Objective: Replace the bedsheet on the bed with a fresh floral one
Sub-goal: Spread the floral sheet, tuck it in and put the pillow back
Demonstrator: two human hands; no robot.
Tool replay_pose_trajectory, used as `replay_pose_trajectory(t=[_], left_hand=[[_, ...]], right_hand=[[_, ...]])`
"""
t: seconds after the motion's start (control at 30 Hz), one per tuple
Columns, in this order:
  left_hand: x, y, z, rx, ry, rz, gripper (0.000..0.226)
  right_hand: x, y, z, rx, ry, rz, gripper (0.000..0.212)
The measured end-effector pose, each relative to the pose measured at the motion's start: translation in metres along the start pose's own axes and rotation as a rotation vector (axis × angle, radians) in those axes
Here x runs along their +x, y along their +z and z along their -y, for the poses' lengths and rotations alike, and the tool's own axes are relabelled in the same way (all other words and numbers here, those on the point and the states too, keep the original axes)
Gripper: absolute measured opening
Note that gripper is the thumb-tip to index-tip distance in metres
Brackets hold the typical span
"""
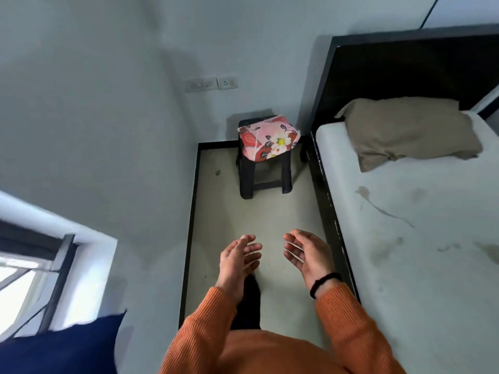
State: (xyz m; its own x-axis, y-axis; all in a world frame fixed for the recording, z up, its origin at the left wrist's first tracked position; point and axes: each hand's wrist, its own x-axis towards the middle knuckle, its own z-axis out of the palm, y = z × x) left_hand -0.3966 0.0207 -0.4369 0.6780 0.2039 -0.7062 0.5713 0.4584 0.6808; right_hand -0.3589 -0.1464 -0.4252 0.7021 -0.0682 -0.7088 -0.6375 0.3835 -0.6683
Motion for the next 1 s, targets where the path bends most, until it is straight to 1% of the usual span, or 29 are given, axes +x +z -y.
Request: replay_pose_trajectory(t=[0.13, 0.3, 0.47, 0.57, 0.73, 0.87, 1.0], left_hand=[[0.075, 0.040, -0.057, -0.018, -0.034, 0.034, 0.032], [0.176, 0.107, -0.142, -0.023, -0.064, 0.051, 0.032], [0.246, 0.171, -0.198, 0.076, -0.107, 0.087, 0.031], [0.299, 0.201, -0.221, 0.117, -0.087, 0.078, 0.030], [0.400, 0.234, -0.248, 0.077, -0.086, -0.061, 0.021], [0.460, 0.250, -0.260, 0.044, -0.166, -0.165, 0.017], [0.520, 0.270, -0.271, 0.051, -0.223, -0.136, 0.014]], right_hand=[[0.063, 0.030, 0.058, -0.044, 0.015, -0.041, 0.016], [0.142, 0.071, 0.143, -0.097, -0.031, -0.079, 0.012], [0.226, 0.108, 0.203, -0.095, -0.020, -0.128, 0.015], [0.288, 0.128, 0.231, -0.165, 0.001, -0.093, 0.016], [0.408, 0.156, 0.281, -0.244, 0.049, 0.004, 0.012], [0.484, 0.168, 0.319, -0.295, 0.074, -0.008, 0.019], [0.553, 0.175, 0.338, -0.353, 0.091, -0.045, 0.022]])
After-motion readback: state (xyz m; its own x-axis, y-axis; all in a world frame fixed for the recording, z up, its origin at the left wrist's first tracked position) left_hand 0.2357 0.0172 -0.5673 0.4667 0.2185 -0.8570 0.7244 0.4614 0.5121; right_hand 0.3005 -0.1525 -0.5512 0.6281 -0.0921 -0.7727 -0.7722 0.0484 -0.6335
